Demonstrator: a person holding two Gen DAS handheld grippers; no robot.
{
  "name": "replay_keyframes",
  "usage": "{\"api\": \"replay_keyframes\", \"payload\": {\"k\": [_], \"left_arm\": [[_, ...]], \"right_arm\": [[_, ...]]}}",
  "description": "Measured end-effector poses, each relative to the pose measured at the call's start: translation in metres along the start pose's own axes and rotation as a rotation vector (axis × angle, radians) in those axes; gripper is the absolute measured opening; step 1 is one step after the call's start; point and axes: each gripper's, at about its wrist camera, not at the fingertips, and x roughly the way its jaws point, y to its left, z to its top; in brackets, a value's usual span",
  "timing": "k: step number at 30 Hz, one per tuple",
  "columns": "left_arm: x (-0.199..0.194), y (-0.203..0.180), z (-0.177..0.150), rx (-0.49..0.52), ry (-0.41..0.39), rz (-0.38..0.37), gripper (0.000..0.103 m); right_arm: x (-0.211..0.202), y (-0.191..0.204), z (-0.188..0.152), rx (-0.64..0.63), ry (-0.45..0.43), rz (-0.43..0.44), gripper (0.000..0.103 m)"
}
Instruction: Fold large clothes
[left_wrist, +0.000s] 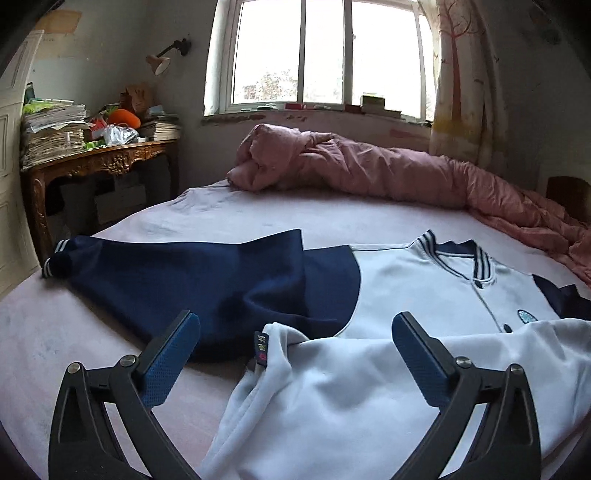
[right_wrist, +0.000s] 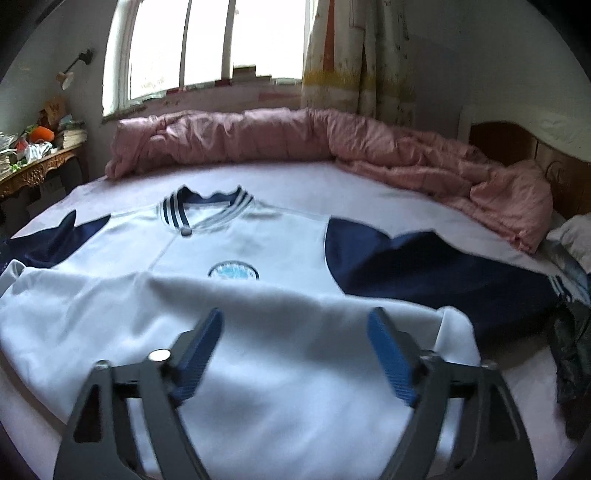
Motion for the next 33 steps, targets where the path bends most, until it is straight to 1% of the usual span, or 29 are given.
{"api": "replay_keyframes", "payload": {"k": [1,4,5,7,8,10,11,12,14,15,16,17,19,20,21,23,24,25,27,29,31,33], "left_arm": [[-0.001,-0.001,0.0,0.002,-0.005,0.007,0.103],[-0.006,-0.003,0.001,0.004,-0.033,0.062,0.103],[-0.008,-0.004,0.001,0.008,-0.043,0.056,0.103],[-0.012,-0.006,0.001,0.018,-0.063,0.016,0.103],[-0.015,-0.008,0.001,0.026,-0.075,0.01,0.103],[-0.02,-0.01,0.001,0.041,-0.091,0.022,0.103],[-0.021,-0.01,0.002,0.043,-0.091,0.017,0.103],[-0.021,-0.01,0.003,0.034,-0.069,-0.003,0.103],[-0.019,-0.007,0.004,-0.022,-0.019,-0.048,0.103],[-0.02,-0.004,0.004,-0.059,-0.009,-0.082,0.103],[-0.021,-0.002,0.005,-0.072,-0.007,-0.1,0.103],[-0.022,0.0,0.007,-0.069,-0.009,-0.09,0.103],[-0.024,0.01,0.012,-0.081,-0.019,-0.045,0.103],[-0.023,0.02,0.013,-0.114,-0.002,-0.03,0.103],[-0.022,0.036,0.014,-0.184,0.022,-0.04,0.103],[-0.022,0.074,0.014,-0.364,0.027,-0.133,0.103],[-0.019,0.091,0.015,-0.43,0.028,-0.141,0.102],[-0.017,0.104,0.018,-0.465,0.025,-0.116,0.102],[-0.012,0.129,0.023,-0.472,0.008,-0.035,0.1],[-0.007,0.15,0.022,-0.484,0.02,0.035,0.098],[0.0,0.173,0.017,-0.545,0.018,0.047,0.098],[0.015,0.201,0.006,-0.647,0.045,0.074,0.095]], "right_arm": [[-0.005,0.003,0.001,-0.009,-0.032,-0.007,0.089],[-0.014,0.007,0.002,-0.018,-0.085,-0.01,0.089],[-0.016,0.008,0.003,-0.018,-0.097,-0.016,0.089],[-0.017,0.01,0.003,-0.016,-0.1,-0.023,0.089],[-0.016,0.011,0.003,-0.018,-0.093,-0.019,0.089],[-0.014,0.013,0.002,-0.024,-0.08,-0.015,0.089],[-0.013,0.013,0.002,-0.023,-0.076,-0.015,0.089],[-0.013,0.012,0.002,-0.02,-0.075,-0.014,0.089],[-0.012,0.01,0.001,-0.01,-0.07,-0.011,0.089],[-0.011,0.009,0.001,-0.006,-0.064,-0.009,0.089],[-0.01,0.009,0.001,-0.002,-0.059,-0.009,0.089],[-0.009,0.008,0.001,0.0,-0.054,-0.011,0.089],[-0.008,0.009,0.0,0.0,-0.048,-0.011,0.089],[-0.008,0.009,0.0,-0.001,-0.043,-0.012,0.089],[-0.007,0.009,0.0,-0.004,-0.037,-0.017,0.089],[-0.004,0.01,-0.001,-0.009,-0.023,-0.018,0.089],[-0.003,0.011,-0.001,-0.013,-0.016,-0.016,0.089],[-0.003,0.012,-0.001,-0.016,-0.013,-0.017,0.089],[-0.002,0.012,-0.001,-0.021,-0.011,-0.017,0.089],[-0.002,0.013,-0.001,-0.027,-0.014,-0.016,0.089],[-0.002,0.014,-0.002,-0.033,-0.012,-0.015,0.089],[-0.002,0.015,-0.002,-0.038,-0.011,-0.016,0.089]]}}
